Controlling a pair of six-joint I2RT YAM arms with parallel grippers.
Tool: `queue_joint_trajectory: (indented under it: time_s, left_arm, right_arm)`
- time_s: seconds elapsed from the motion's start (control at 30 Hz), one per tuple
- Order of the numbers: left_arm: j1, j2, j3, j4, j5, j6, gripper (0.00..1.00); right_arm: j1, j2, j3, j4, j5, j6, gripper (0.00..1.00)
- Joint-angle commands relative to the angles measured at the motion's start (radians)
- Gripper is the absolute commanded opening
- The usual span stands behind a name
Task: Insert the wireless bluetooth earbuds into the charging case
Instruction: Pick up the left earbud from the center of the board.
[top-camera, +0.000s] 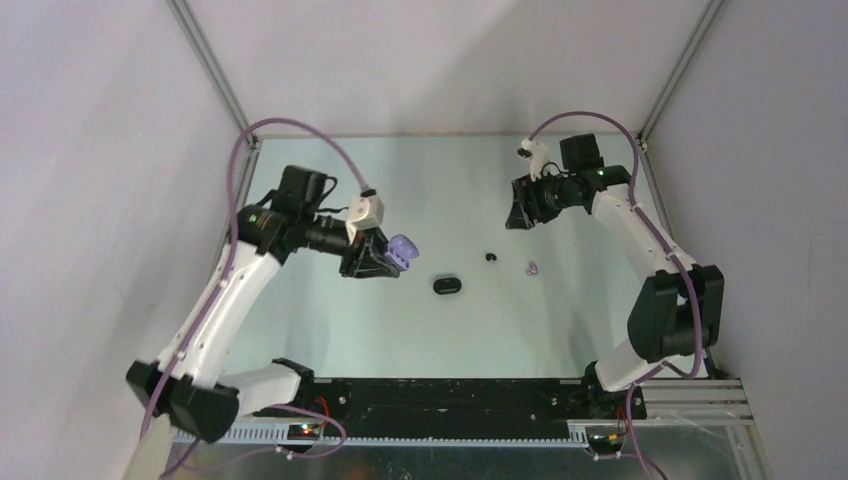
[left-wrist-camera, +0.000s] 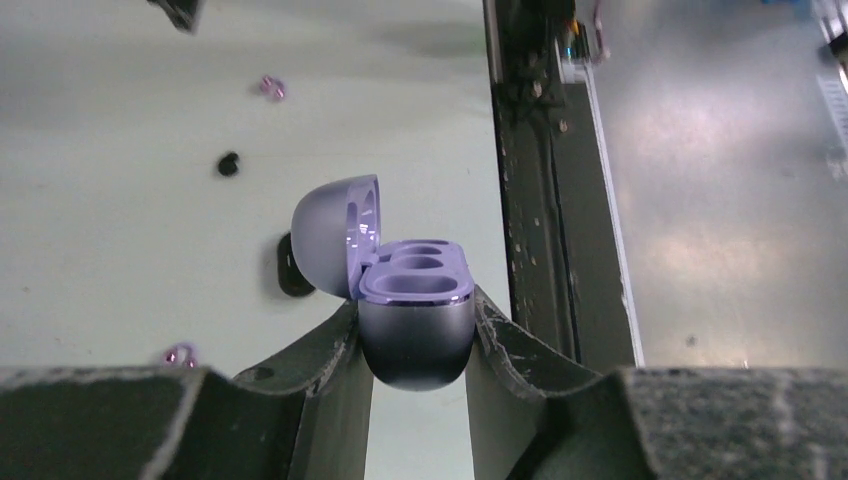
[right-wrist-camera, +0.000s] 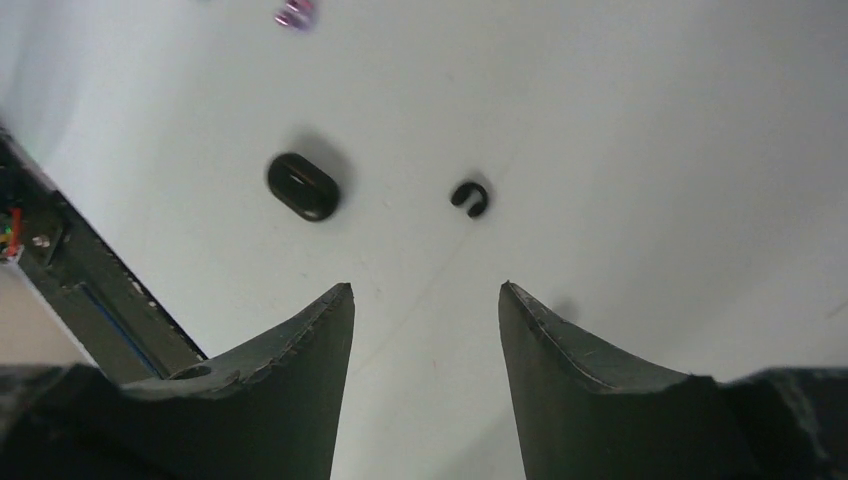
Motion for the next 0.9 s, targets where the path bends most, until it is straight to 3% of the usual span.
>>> queue_joint_trajectory:
  time_s: [0.0, 0.13, 0.17, 0.37, 0.53, 0.87]
  left_arm:
    - [0.050, -0.170, -0.173, 0.335, 0.096, -0.268, 0.00]
    - [0.054, -0.337, -0.397, 0.850, 0.044, -0.559, 0.00]
    - [0.054, -0.360, -0.426, 0.890, 0.031, -0.577, 0.00]
    - [0.057, -0.349, -0.463, 0.958, 0.040, -0.655, 0.00]
    - [0.057, -0.364, -0.542, 1.164, -0.072, -0.766, 0.00]
    - [0.057, -0.262, -0.598, 1.329, -0.078, -0.918, 0.00]
  right_arm:
    - [-0.059, 0.057, -0.002, -0.080, 0.116, 0.002, 0.58]
    - [-0.155, 0.112, -0.007, -0.111, 0.135, 0.030, 0.55]
    - [-0.168, 0.132, -0.011, -0.116, 0.125, 0.036, 0.53]
    - [-0.233, 0.207, -0.058, -0.089, 0.105, 0.097, 0.51]
    - [-0.244, 0.255, -0.108, -0.029, 0.114, 0.156, 0.50]
    - [-0.272, 0.325, -0.140, -0.024, 0.126, 0.188, 0.36]
